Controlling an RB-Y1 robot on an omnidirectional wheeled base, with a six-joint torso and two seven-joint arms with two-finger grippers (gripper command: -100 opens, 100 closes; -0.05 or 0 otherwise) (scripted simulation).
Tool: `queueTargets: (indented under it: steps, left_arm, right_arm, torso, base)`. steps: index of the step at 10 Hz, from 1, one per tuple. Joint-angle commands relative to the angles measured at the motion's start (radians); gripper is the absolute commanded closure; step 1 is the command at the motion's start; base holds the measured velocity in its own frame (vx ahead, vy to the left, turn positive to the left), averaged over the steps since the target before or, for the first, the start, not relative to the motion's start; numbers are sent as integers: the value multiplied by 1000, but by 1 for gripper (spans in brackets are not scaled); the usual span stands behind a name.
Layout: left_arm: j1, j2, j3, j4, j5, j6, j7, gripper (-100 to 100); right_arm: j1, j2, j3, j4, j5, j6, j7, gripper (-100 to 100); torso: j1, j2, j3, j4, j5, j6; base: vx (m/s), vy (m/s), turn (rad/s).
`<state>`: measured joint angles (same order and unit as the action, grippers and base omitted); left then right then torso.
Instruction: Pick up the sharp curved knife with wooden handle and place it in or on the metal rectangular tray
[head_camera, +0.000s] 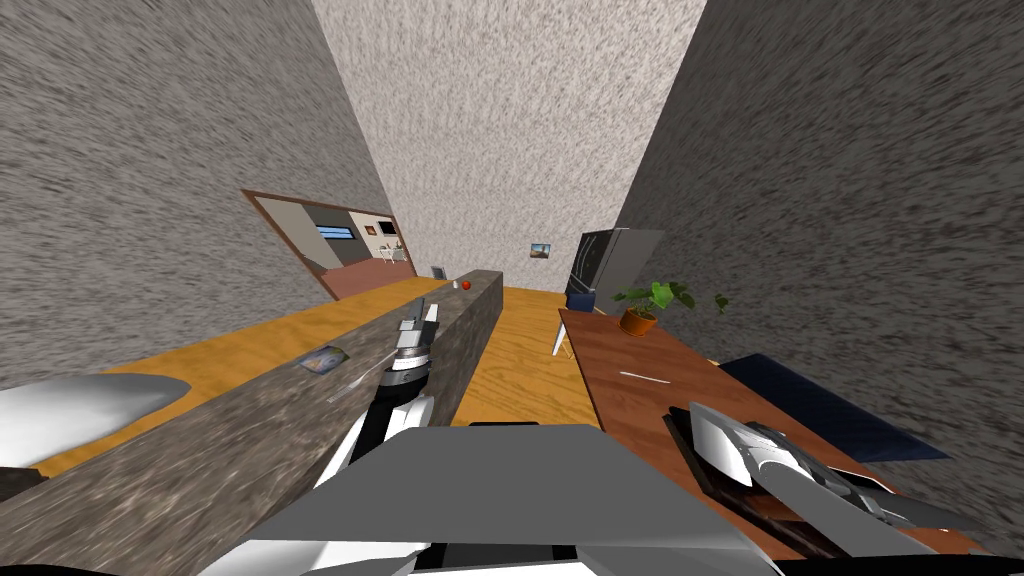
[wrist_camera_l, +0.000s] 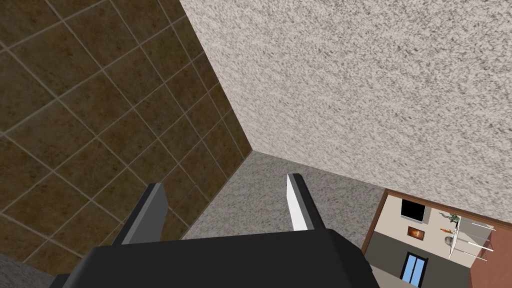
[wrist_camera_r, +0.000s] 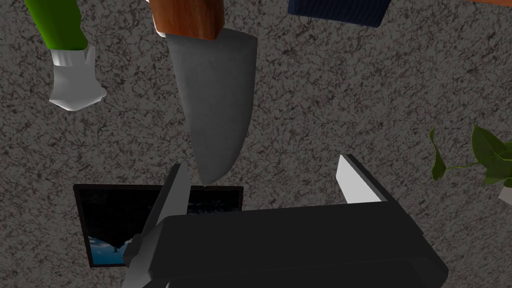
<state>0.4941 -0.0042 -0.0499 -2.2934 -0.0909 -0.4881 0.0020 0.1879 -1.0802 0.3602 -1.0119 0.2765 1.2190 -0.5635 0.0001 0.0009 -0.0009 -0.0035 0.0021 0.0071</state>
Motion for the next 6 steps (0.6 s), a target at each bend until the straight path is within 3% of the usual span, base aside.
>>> queueTargets:
  steps: [1,6]
  left_arm:
    - [0,0,0,0,0,0,0,0]
    - [0,0,0,0,0,0,0,0]
  right_arm:
    - [0,0,0,0,0,0,0,0]
    - [0,0,0,0,0,0,0,0]
  torso:
    - [0,0,0,0,0,0]
    - [-3,-1,-1,0,-1,0]
  base:
    - [-3,6,-2]
    - [0,0,0]
